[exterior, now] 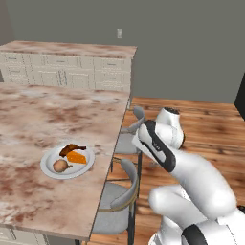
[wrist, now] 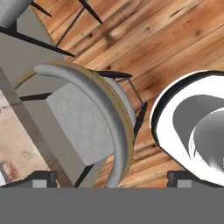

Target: Take the cheese, chicken drumstick, and onion from the fridge and place them on the plate on the dining counter to create an appetizer plate.

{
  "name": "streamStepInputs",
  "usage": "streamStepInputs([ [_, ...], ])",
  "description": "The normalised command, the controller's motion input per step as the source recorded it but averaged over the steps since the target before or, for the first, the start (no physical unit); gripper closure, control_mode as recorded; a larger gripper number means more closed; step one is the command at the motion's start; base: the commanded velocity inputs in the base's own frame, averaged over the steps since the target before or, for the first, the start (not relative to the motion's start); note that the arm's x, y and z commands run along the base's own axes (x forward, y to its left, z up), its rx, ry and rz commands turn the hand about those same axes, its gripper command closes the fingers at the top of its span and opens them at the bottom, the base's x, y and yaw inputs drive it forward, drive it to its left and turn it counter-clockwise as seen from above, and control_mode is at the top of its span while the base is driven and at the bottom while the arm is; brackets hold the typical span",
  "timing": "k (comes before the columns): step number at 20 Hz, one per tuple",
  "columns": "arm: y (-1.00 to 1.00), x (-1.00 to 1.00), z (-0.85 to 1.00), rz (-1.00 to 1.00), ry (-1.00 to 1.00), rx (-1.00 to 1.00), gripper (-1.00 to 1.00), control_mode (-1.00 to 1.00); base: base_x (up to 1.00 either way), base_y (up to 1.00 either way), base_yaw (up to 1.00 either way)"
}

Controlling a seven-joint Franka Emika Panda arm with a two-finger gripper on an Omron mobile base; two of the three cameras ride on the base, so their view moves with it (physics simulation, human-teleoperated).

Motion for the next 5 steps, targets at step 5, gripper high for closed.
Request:
streamStepInputs([
  [5, -0.45, -1.00, 0.44, -0.08, -0.33, 0.00, -1.00, -1.00, 0.00, 0.00, 0.00],
])
